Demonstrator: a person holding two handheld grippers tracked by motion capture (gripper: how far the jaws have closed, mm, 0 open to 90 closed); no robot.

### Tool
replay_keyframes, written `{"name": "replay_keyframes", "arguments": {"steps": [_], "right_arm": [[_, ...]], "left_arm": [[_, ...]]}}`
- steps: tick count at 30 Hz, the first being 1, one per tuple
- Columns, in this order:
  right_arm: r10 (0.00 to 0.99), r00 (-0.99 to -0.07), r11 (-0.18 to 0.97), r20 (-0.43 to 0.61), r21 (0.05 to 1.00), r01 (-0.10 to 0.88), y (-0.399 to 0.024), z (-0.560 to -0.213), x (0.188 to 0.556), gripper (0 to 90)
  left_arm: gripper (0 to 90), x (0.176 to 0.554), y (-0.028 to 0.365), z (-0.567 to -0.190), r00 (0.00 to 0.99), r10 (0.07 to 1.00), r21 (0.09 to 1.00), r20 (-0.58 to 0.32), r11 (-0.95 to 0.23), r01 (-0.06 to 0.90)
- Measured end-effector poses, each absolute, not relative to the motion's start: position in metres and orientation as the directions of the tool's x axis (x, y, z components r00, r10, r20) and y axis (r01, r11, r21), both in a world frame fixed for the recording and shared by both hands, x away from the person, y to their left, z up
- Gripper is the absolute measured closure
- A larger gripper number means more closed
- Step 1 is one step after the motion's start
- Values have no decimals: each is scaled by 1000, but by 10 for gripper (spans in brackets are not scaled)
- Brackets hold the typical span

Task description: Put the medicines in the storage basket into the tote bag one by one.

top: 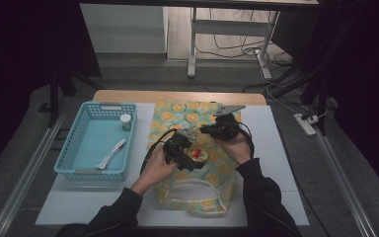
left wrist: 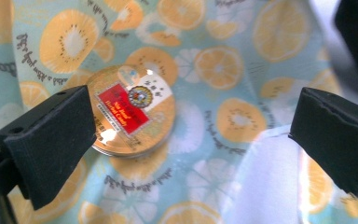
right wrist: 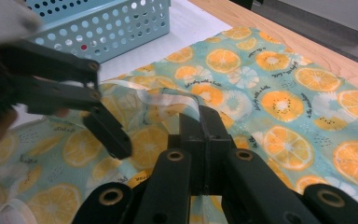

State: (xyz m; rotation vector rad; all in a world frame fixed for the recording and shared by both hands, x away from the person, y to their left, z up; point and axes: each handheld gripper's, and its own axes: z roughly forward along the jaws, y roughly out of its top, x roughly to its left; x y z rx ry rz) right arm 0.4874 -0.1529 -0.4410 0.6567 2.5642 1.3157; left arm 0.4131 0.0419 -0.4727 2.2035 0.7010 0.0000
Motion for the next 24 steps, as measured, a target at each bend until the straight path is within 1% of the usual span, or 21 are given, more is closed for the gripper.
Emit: {"name": "replay_keyframes", "arguments": {"steps": [7,13,18,24], "right_arm": [[464,-885,510,35,807,299,-153,-441,487,900],[465,-885,507,37,808,300,-153,-440,487,900],[465,-885,509,36,807,300,-154,-440,487,900],[465,-885,510,35,806,300,-153,-441,487,900]], "left_arm": [[5,404,54,-459,853,462,723,-243,-500,477],[0,398,69,-456,845,489,718,-215,-508,476],[0,394,86,-454,835,506,733,-217,-480,481],[0,388,110,-449,810,544,730,-221,-458,507]]}}
